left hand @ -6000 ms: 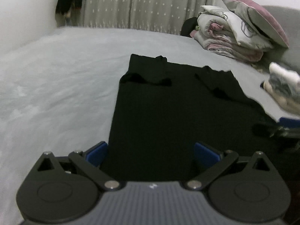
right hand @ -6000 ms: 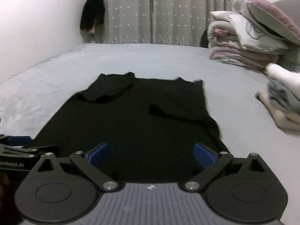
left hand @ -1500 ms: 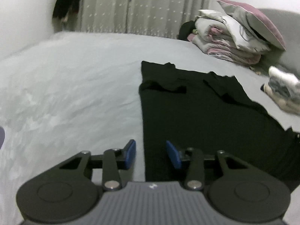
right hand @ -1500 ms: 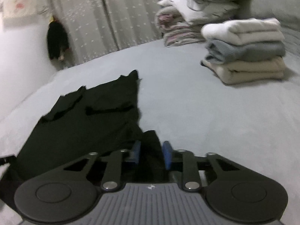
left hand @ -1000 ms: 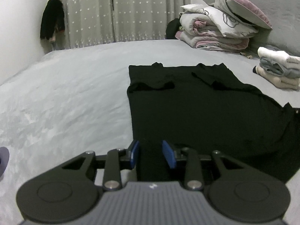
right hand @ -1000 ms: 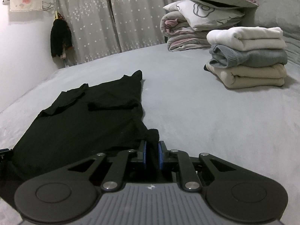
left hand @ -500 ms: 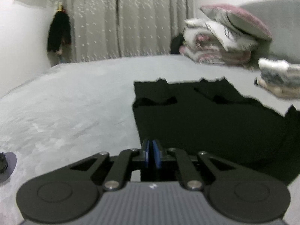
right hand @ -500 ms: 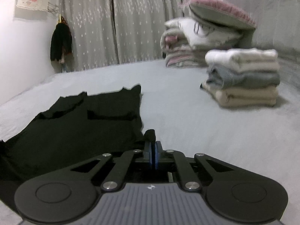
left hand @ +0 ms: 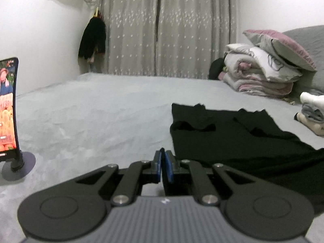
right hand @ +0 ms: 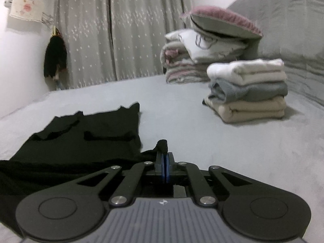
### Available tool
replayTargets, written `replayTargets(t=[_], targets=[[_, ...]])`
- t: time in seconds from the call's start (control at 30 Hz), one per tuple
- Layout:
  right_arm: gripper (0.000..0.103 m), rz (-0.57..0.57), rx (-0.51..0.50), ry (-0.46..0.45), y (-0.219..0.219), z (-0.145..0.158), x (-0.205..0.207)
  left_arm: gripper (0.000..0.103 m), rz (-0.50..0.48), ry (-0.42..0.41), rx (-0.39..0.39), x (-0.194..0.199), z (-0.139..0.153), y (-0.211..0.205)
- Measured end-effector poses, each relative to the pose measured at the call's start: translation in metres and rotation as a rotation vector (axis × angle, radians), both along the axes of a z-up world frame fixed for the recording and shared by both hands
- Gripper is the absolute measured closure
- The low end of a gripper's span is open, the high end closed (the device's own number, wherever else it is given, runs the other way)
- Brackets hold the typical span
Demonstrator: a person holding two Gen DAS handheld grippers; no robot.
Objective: Fold clothes
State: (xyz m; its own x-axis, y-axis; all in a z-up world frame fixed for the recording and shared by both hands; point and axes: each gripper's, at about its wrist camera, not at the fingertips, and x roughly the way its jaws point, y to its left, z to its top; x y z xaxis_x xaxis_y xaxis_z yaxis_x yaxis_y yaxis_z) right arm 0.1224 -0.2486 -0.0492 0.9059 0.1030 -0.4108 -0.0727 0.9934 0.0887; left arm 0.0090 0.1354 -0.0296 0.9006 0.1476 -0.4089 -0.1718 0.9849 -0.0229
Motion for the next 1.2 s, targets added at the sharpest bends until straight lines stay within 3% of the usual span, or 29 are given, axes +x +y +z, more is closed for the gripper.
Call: replayTargets(t=[0.2,0.27,0.33,0.47,0.63,0.83,1.0,1.2], targets=[[0.098,-0.003,0.023,0.132,-0.004,-0.011,0.019,0.09,0.016,0.145,0.012,0.021,-0.009,-0.002],[0.09,-0.008,0.03,0.131,-0.007,-0.008,0.017,0.071,0.046,0.155,-0.002,0.021,-0.008,0.002],[0.062,-0.01,0.025,0.128,-0.007,-0.004,0.012,0.062,0.052,0.158,-0.038,0.018,-0.004,0.009],[0.06,0.025,0.014,0.123,-0.012,0.003,0.0,0.061,0.043,0.177,-0.127,0.009,0.002,0.027],[0.06,0.059,0.12,0.202,-0.036,0.003,-0.013,0.061,0.054,0.263,-0.355,-0.001,-0.004,0.057],[0.059,0.071,0.386,0.337,-0.077,0.001,-0.023,0.061,0.015,0.325,-0.656,-0.024,-0.008,0.092],[0.059,0.064,0.591,0.43,-0.107,-0.002,-0.034,0.061,-0.044,0.372,-0.845,-0.036,-0.022,0.102],[0.055,0.116,0.673,0.492,-0.105,-0.011,-0.037,0.062,-0.134,0.42,-1.062,-0.037,-0.046,0.093]])
